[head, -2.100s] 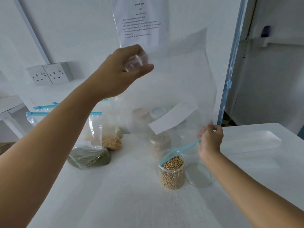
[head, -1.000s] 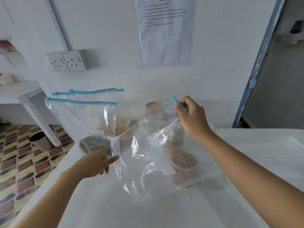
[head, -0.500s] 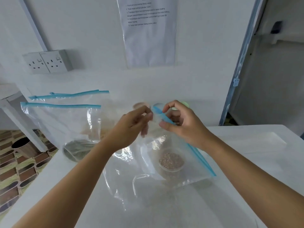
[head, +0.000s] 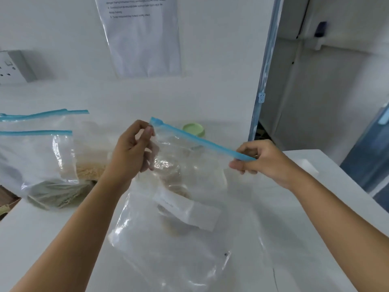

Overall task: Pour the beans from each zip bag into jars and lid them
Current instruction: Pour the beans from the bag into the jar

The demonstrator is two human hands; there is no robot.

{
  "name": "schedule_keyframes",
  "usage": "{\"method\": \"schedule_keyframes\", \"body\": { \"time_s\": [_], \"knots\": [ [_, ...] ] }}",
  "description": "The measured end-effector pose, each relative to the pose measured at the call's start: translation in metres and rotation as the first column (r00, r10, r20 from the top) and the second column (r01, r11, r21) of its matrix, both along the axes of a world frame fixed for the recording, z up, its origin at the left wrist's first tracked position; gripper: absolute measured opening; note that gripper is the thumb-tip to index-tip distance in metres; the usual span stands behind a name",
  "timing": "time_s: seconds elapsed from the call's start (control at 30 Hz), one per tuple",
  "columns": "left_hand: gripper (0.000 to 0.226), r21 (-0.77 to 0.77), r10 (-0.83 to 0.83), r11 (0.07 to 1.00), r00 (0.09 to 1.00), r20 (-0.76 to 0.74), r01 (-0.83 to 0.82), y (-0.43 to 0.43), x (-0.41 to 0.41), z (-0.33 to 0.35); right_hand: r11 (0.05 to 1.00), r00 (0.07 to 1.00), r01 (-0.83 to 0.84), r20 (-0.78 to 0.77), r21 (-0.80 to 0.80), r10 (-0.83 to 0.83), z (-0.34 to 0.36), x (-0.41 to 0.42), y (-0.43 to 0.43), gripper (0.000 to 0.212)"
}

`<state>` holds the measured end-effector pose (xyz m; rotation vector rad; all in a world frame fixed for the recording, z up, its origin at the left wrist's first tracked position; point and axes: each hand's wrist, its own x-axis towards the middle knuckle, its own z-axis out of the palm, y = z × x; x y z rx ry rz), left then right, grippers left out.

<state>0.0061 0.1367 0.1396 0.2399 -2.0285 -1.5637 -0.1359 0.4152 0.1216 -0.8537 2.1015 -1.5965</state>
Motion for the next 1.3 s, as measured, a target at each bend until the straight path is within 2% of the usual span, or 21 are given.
{"method": "schedule_keyframes", "body": {
  "time_s": [0.07, 0.17, 0.27, 0.37, 0.47, 0.67, 0.73, 0.83, 0.93, 1.07, 1.17, 1.3],
  "knots": [
    [0.021, 0.073, 0.017, 0.997, 1.0, 0.023, -0.019, 0.005, -0.008, -0.01, 0.98, 0.987, 0.094, 0.146, -0.174, -0.069, -0.007, -0.011, 0.009, 0.038],
    [0.019, 0.241, 0.029, 0.97, 0.998, 0.061, -0.043, 0.017, -0.021, -0.02, 0.868, 0.901, 0.227, 0.433, -0.442, -0.015, -0.018, -0.026, 0.014, 0.035],
    [0.022, 0.365, 0.023, 0.93, 0.998, 0.066, -0.046, 0.028, -0.038, -0.025, 0.804, 0.85, 0.241, 0.519, -0.544, 0.097, -0.023, -0.034, 0.015, 0.028],
    [0.028, 0.422, -0.004, 0.906, 0.994, 0.107, -0.041, 0.034, -0.056, -0.025, 0.842, 0.859, 0.2, 0.503, -0.501, 0.095, -0.023, -0.044, 0.015, 0.023],
    [0.028, 0.447, -0.052, 0.895, 0.99, 0.131, -0.012, 0.037, -0.071, -0.022, 0.888, 0.903, 0.24, 0.426, -0.393, -0.055, -0.021, -0.055, 0.016, 0.018],
    [0.036, 0.33, -0.21, 0.933, 0.96, 0.182, 0.142, 0.055, -0.085, -0.006, 0.909, 0.952, 0.298, 0.165, -0.292, -0.259, -0.014, -0.074, 0.025, 0.022],
    [0.042, 0.321, -0.319, 0.914, 0.927, 0.197, 0.247, 0.064, -0.086, -0.004, 0.897, 0.941, 0.321, 0.204, -0.302, -0.268, -0.011, -0.083, 0.033, 0.022],
    [0.049, 0.38, -0.428, 0.864, 0.879, 0.209, 0.33, 0.084, -0.088, -0.01, 0.878, 0.892, 0.382, 0.365, -0.29, -0.267, -0.01, -0.102, 0.053, 0.019],
    [0.046, 0.38, -0.362, 0.882, 0.917, 0.166, 0.279, 0.109, -0.099, -0.017, 0.87, 0.877, 0.36, 0.439, -0.335, -0.194, -0.01, -0.119, 0.078, 0.023],
    [0.039, 0.37, -0.215, 0.911, 0.976, 0.045, 0.183, 0.138, -0.121, -0.024, 0.854, 0.863, 0.178, 0.495, -0.489, 0.104, -0.01, -0.138, 0.116, 0.031],
    [0.036, 0.392, -0.189, 0.906, 0.982, 0.03, 0.162, 0.156, -0.131, -0.027, 0.931, 0.906, 0.084, 0.417, -0.355, 0.076, -0.015, -0.144, 0.132, 0.024],
    [0.034, 0.465, -0.22, 0.874, 0.969, 0.117, 0.142, 0.181, -0.133, -0.034, 0.973, 0.914, 0.12, 0.405, -0.197, -0.031, -0.022, -0.151, 0.157, 0.011]
  ]
}}
